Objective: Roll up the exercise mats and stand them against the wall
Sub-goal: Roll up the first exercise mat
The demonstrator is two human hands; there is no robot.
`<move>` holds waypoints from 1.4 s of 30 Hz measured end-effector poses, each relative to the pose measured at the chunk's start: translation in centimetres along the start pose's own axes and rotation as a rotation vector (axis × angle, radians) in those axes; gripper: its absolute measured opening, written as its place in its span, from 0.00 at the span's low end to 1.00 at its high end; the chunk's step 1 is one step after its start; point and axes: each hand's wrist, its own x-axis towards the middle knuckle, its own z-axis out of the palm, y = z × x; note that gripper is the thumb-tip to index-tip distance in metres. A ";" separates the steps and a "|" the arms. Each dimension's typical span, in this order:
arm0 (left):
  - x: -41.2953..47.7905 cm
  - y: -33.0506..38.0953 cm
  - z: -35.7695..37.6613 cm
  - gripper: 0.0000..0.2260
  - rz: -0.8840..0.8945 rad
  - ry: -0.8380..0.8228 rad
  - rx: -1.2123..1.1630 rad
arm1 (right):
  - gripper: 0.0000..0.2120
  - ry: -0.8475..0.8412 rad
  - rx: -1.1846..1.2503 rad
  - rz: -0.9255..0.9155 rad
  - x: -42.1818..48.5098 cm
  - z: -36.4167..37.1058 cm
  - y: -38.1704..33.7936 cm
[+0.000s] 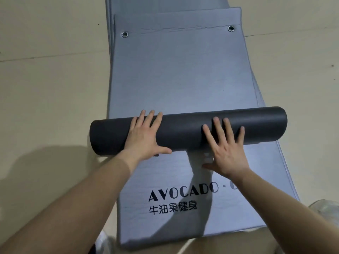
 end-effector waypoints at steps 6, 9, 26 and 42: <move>4.7 -0.6 -0.8 0.61 -0.037 0.130 0.055 | 0.64 -0.057 -0.045 0.004 10.1 -1.7 2.8; 6.1 -1.5 -0.8 0.57 0.042 0.151 0.174 | 0.63 -0.067 -0.005 -0.047 12.2 -3.2 4.0; -5.5 2.6 -1.7 0.56 0.072 -0.493 -0.063 | 0.61 -0.262 0.102 0.056 -8.0 -2.0 -0.8; -3.5 3.5 -0.1 0.57 -0.008 -0.012 -0.031 | 0.65 -0.060 0.077 0.051 -5.0 -0.5 0.1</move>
